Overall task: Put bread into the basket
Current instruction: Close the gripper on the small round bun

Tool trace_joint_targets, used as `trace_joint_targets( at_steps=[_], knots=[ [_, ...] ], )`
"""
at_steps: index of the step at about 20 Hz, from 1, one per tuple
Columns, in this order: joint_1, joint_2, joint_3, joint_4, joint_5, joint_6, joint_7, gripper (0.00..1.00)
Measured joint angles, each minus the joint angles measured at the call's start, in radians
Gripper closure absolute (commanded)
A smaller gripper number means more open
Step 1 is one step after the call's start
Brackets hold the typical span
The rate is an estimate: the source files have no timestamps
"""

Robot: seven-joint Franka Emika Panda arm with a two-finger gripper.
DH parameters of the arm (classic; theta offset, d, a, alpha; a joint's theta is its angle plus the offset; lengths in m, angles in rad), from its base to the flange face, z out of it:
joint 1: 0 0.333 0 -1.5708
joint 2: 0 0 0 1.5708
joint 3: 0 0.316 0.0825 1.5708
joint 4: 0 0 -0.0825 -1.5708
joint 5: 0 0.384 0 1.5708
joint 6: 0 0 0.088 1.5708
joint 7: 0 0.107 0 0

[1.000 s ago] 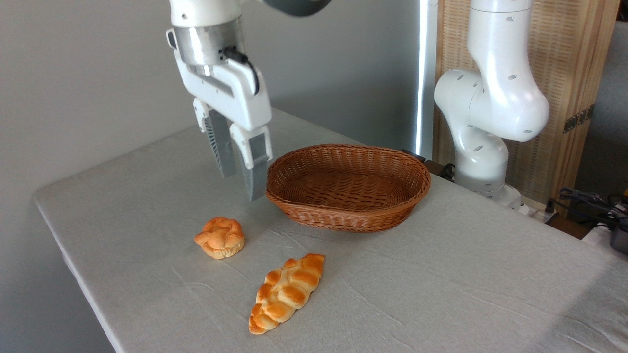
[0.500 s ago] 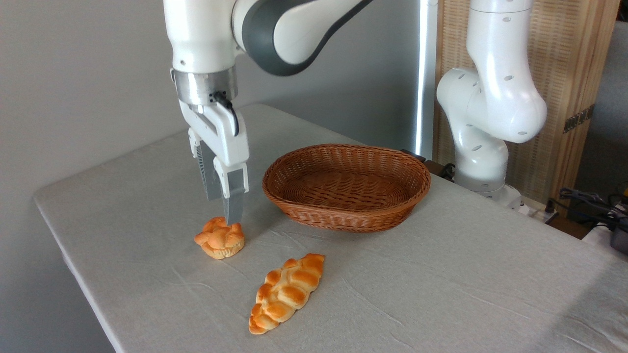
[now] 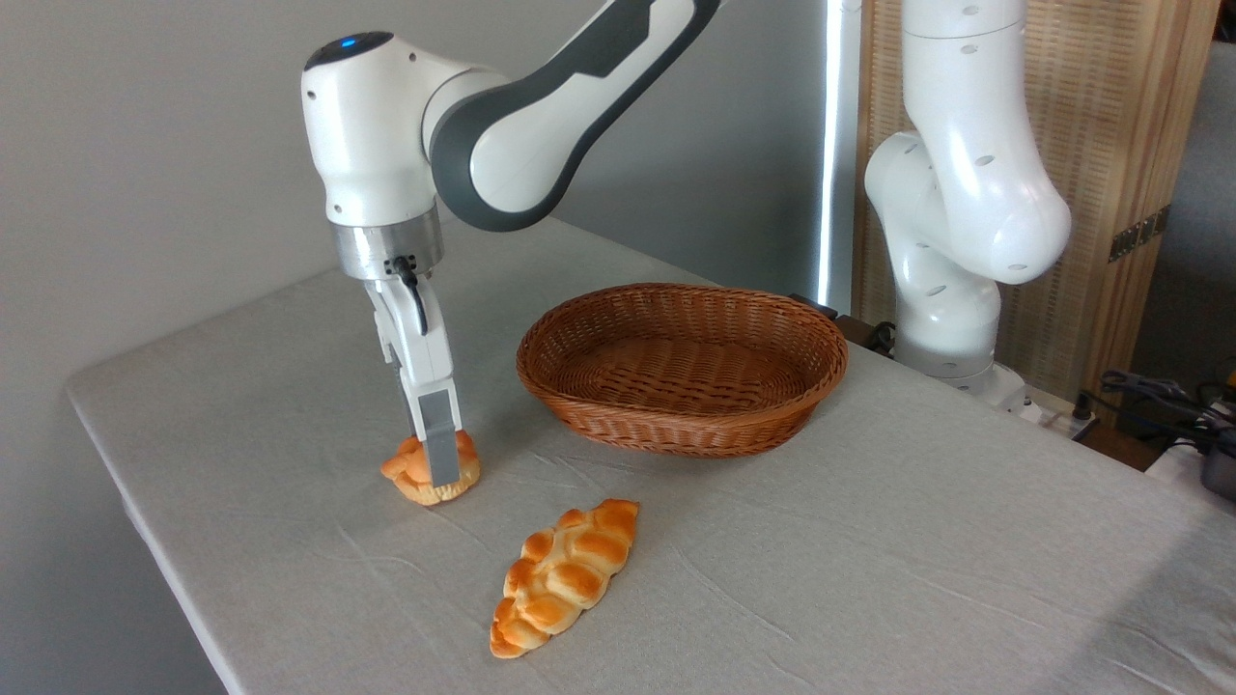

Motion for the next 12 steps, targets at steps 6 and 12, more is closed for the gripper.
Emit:
trace_joint_targets(
  at_steps=[6, 12],
  knots=[
    [-0.012, 0.013, 0.0, 0.002, 0.0, 0.012, 0.0, 0.68],
    [-0.012, 0.013, 0.0, 0.005, 0.0, 0.012, 0.0, 0.68]
  ],
)
